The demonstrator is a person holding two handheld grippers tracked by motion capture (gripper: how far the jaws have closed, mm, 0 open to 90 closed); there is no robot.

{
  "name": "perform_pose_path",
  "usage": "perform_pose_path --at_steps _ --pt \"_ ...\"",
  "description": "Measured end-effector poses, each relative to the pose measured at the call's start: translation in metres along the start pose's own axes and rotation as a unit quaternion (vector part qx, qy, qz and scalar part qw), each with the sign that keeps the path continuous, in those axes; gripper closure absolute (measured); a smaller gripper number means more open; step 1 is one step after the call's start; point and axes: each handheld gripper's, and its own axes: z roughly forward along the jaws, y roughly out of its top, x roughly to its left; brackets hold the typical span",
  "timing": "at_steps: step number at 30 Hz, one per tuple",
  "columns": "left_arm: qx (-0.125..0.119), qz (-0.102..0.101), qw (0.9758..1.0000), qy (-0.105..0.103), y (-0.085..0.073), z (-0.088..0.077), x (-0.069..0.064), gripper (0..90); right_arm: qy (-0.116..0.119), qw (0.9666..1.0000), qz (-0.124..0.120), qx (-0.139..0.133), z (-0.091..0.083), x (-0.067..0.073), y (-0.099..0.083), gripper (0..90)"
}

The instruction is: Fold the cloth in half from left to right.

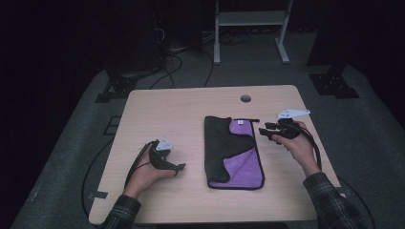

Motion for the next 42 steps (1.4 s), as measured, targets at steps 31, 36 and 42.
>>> perform_pose_path --at_steps 31,36,42 --pt "0.0 -0.001 1.0 0.0 0.0 0.0 0.0 0.0 0.031 0.9986 -0.026 0.033 0.102 0.046 0.031 50.0" --pt "0.0 -0.001 1.0 0.001 0.0 0.0 0.0 0.0 0.025 0.9983 -0.026 0.047 0.116 0.05 0.027 50.3" --pt "0.0 -0.001 1.0 0.001 0.0 0.0 0.0 0.0 0.011 0.9979 -0.036 0.054 0.122 0.051 0.023 60.5"
